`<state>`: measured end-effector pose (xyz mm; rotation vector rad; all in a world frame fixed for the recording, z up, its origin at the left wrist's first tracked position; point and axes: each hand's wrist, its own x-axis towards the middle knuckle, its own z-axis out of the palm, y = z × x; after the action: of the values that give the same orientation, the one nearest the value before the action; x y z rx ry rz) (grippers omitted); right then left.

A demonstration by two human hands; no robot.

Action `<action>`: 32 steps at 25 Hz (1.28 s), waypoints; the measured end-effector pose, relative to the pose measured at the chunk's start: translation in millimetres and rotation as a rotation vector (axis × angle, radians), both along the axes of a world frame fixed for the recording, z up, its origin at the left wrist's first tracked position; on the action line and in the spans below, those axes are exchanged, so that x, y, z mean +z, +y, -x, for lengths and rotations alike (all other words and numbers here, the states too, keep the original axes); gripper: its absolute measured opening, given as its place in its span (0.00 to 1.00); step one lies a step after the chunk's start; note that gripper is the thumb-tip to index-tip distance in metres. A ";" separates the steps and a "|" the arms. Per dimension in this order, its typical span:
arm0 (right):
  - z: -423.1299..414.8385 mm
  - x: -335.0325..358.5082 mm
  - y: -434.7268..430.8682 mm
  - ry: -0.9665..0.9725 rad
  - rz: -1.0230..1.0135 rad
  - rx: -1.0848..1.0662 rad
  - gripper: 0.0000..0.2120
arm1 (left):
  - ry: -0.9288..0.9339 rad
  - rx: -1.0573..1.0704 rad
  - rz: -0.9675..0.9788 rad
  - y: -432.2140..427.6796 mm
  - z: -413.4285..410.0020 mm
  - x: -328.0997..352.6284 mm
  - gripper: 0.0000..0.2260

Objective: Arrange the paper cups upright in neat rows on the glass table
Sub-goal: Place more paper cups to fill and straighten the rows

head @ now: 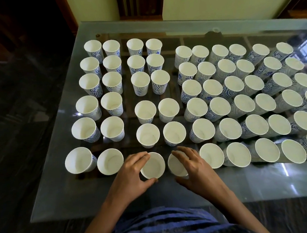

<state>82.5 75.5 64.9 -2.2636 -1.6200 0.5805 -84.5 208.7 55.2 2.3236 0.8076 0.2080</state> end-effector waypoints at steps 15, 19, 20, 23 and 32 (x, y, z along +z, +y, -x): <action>-70.5 13.7 105.4 0.033 -0.126 -0.180 0.26 | -0.051 0.131 -0.073 99.0 -85.7 9.4 0.23; -106.3 9.5 155.8 0.028 -0.101 -0.197 0.27 | -0.043 0.131 -0.111 144.3 -129.9 7.8 0.23; -116.0 8.0 169.9 0.033 -0.102 -0.210 0.28 | -0.044 0.142 -0.121 157.8 -141.3 7.1 0.23; -141.8 2.5 209.4 0.069 -0.109 -0.288 0.32 | -0.053 0.206 -0.160 193.7 -172.6 4.0 0.26; -162.9 -16.7 250.0 0.159 -0.090 -0.317 0.40 | 0.025 0.206 -0.103 224.2 -200.8 -18.2 0.32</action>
<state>245.4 325.5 48.2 -2.2791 -1.1583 0.5759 116.2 432.9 37.0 2.3408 1.0730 0.3177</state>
